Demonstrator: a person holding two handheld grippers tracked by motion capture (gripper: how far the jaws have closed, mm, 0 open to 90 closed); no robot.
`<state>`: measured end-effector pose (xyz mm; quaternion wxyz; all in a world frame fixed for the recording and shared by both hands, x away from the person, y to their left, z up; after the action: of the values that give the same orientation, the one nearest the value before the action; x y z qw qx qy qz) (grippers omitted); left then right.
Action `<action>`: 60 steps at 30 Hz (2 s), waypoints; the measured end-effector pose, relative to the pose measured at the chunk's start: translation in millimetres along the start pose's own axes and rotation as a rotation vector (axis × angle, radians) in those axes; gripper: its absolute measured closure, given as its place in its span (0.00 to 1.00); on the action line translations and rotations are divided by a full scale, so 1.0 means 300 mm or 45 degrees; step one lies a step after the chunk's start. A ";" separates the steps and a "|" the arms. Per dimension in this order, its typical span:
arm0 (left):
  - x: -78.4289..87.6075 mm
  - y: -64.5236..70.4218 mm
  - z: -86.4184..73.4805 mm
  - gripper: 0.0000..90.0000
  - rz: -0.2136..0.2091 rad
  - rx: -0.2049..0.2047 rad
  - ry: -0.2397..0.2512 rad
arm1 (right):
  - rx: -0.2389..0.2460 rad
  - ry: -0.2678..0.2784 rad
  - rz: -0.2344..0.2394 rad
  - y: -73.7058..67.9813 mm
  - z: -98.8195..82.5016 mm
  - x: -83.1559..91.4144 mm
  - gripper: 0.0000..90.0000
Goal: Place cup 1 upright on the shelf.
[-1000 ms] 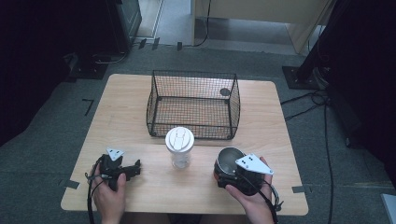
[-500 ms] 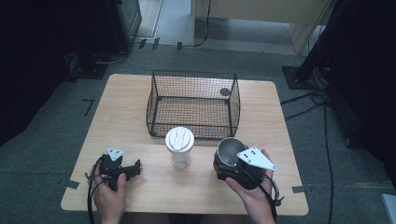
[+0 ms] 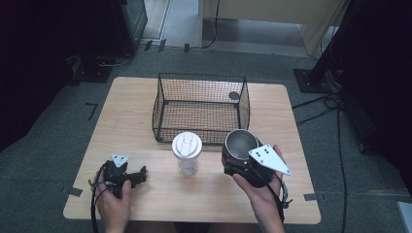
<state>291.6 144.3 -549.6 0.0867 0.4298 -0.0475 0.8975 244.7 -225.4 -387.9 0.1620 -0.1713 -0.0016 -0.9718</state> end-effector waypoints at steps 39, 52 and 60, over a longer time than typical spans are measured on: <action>0.001 -0.001 0.000 0.00 -0.001 -0.003 -0.003 | -0.043 0.297 -0.006 0.033 0.171 -0.192 0.08; 0.000 -0.001 0.000 0.00 0.000 -0.003 -0.002 | -0.004 0.291 -0.041 0.057 0.192 -0.317 0.08; 0.000 -0.001 0.000 0.00 0.000 -0.004 -0.001 | -0.016 0.246 -0.049 0.078 0.202 -0.397 0.08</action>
<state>291.6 144.5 -549.5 0.0871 0.4302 -0.0489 0.8972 378.0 -206.7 -371.9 0.1417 -0.0779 0.0169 -0.9867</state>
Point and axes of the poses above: each handheld gripper's, and its own axes: x roughly backward along the jaws, z roughly out of its top, y roughly to its right, the point moved 4 cm from there along -x, roughly forward along the jaws, and after that the axes turned 5 degrees about -y, right-handed, at the moved point
